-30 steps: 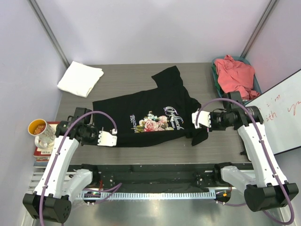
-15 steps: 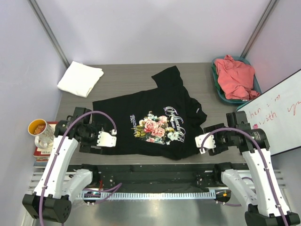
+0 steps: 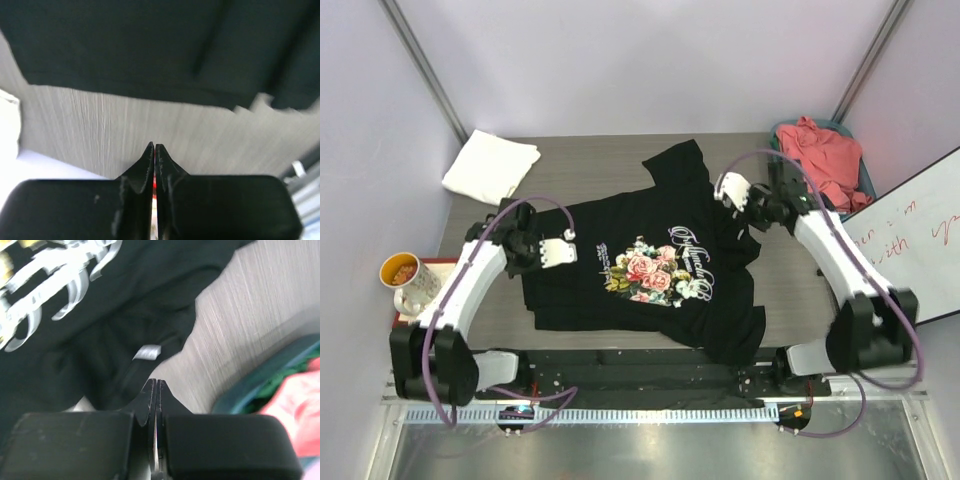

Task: Fold and stack the t-shirts
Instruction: Flatten out the tshirt

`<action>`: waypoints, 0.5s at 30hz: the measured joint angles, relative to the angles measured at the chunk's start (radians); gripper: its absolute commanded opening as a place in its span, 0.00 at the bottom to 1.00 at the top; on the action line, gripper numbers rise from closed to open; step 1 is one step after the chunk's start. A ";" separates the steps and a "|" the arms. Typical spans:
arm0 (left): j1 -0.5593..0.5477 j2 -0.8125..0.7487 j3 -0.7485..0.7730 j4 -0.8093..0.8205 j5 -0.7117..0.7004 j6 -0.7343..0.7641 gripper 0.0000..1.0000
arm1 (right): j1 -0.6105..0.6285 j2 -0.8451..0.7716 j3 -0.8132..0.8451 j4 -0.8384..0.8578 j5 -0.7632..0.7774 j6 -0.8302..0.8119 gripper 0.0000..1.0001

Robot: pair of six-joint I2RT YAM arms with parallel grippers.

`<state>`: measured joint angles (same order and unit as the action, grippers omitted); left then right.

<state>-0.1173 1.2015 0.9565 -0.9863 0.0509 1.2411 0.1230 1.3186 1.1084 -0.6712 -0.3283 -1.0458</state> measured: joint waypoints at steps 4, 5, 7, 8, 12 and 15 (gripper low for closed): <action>0.003 0.182 0.024 0.108 -0.043 -0.060 0.00 | -0.001 0.236 0.121 0.097 0.017 0.121 0.01; 0.005 0.217 0.039 0.121 -0.049 -0.071 0.00 | -0.002 0.277 0.140 0.111 0.014 0.141 0.01; 0.008 0.293 0.092 0.149 -0.060 -0.107 0.00 | -0.002 0.333 0.161 0.127 0.001 0.171 0.01; 0.008 0.313 0.109 0.165 -0.067 -0.114 0.00 | -0.002 0.351 0.167 0.129 -0.003 0.182 0.01; 0.008 0.378 0.177 0.234 -0.103 -0.154 0.00 | -0.002 0.433 0.205 0.137 -0.014 0.217 0.01; 0.008 0.425 0.216 0.262 -0.122 -0.170 0.00 | -0.002 0.499 0.237 0.146 -0.014 0.230 0.01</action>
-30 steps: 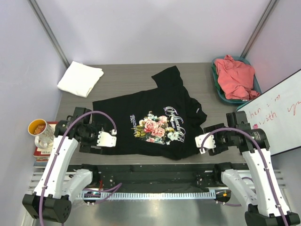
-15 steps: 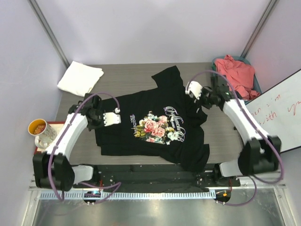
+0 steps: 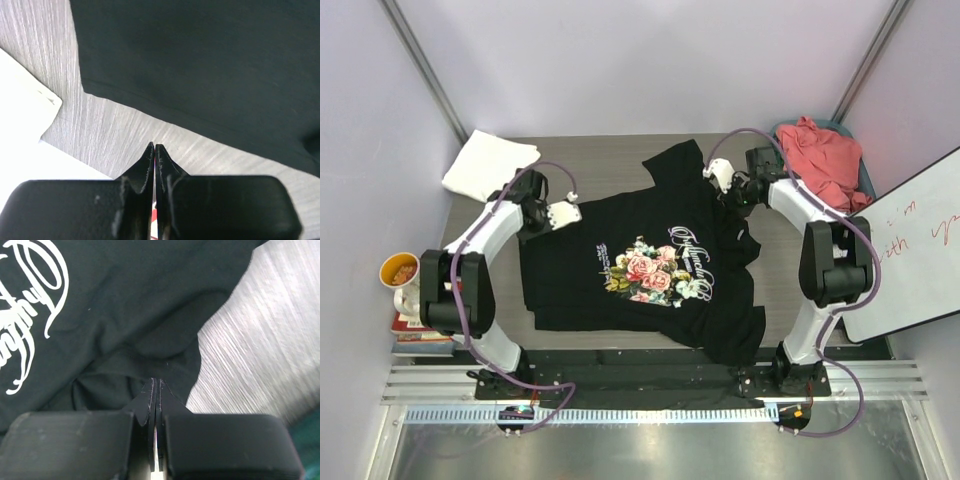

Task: Fold and stack the t-shirts
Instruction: Flatten out the tshirt

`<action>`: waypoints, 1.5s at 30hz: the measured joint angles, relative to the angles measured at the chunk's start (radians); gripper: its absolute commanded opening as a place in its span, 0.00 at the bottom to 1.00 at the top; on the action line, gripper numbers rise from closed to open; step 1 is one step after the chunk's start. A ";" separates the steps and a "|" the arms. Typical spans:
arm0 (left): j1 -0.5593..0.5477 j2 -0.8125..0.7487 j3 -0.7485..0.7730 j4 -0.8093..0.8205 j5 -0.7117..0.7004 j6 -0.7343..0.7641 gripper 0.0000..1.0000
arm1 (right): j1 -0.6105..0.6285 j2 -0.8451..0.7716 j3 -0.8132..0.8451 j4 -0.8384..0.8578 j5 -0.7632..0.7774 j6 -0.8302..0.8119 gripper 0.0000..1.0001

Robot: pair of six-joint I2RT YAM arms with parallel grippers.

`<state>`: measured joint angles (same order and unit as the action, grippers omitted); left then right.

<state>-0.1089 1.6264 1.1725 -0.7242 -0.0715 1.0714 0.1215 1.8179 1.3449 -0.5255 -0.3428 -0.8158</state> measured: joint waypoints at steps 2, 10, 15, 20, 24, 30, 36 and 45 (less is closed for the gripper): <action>0.000 0.027 0.012 0.014 -0.010 -0.013 0.00 | 0.000 0.042 0.018 0.002 0.001 0.006 0.01; 0.000 0.148 0.045 0.023 -0.042 -0.044 0.00 | 0.000 0.180 0.111 0.010 0.031 0.019 0.01; 0.000 0.238 0.079 0.056 -0.075 -0.074 0.00 | 0.000 0.233 0.159 0.010 0.046 0.018 0.01; -0.010 0.332 0.139 0.096 -0.136 -0.103 0.00 | 0.000 0.288 0.204 0.025 0.069 0.018 0.01; -0.028 0.369 0.151 0.134 -0.192 -0.103 0.00 | 0.000 0.314 0.236 0.043 0.098 0.018 0.01; -0.064 0.406 0.155 0.282 -0.291 -0.072 0.00 | 0.000 0.361 0.270 0.166 0.215 0.007 0.01; -0.088 0.475 0.190 0.476 -0.387 0.015 0.00 | -0.010 0.437 0.345 0.270 0.317 -0.034 0.01; -0.101 0.589 0.356 0.722 -0.476 0.134 0.00 | -0.020 0.518 0.460 0.356 0.407 -0.077 0.02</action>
<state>-0.2096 2.2158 1.5280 -0.0021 -0.5472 1.2049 0.1013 2.3360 1.8053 -0.1696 0.0639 -0.8925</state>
